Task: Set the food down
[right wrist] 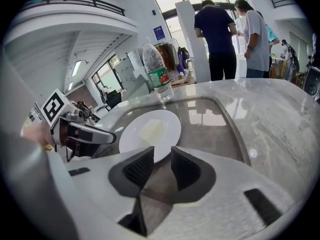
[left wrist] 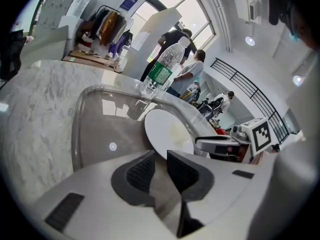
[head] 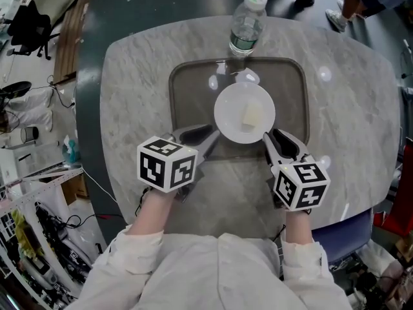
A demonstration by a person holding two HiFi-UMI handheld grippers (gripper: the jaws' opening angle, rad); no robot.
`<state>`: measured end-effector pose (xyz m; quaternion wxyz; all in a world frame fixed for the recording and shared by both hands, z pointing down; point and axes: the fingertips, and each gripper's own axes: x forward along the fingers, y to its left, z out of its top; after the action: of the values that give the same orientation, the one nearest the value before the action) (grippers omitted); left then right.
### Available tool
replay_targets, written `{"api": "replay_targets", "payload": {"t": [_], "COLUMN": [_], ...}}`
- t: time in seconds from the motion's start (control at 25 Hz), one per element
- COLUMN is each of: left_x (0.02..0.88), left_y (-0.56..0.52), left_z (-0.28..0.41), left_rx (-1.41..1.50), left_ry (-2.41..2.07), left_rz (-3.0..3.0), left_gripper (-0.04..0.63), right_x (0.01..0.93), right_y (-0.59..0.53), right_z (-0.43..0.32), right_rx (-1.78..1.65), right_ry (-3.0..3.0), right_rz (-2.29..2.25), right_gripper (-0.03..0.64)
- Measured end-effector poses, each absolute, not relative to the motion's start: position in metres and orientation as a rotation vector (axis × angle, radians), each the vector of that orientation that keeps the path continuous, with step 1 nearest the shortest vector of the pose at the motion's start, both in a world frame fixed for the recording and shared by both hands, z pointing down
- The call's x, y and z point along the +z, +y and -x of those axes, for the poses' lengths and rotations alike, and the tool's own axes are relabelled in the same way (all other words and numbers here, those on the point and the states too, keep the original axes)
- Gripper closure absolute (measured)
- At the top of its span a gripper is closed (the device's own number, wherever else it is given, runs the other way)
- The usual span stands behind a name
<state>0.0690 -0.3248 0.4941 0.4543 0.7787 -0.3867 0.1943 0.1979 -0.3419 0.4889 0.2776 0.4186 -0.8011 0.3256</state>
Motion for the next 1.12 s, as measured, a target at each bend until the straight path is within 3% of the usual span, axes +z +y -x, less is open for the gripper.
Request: {"api": "replay_targets", "payload": {"t": [0.68, 1.12], "left_x": [0.443, 0.381], "left_y": [-0.232, -0.177], "left_z": [-0.044, -0.014], "left_rx": [0.472, 0.328], "left_ry": [-0.839, -0.74], "left_rz": [-2.068, -2.265], "left_gripper": [0.531, 0.541], "right_x": [0.436, 0.391], "right_y": [-0.253, -0.172], "right_z": [-0.169, -0.134], "right_rx": [0.86, 0.887], "right_ry": [-2.235, -2.382], "right_rz": [-1.278, -1.328], "right_gripper": [0.548, 0.614]}}
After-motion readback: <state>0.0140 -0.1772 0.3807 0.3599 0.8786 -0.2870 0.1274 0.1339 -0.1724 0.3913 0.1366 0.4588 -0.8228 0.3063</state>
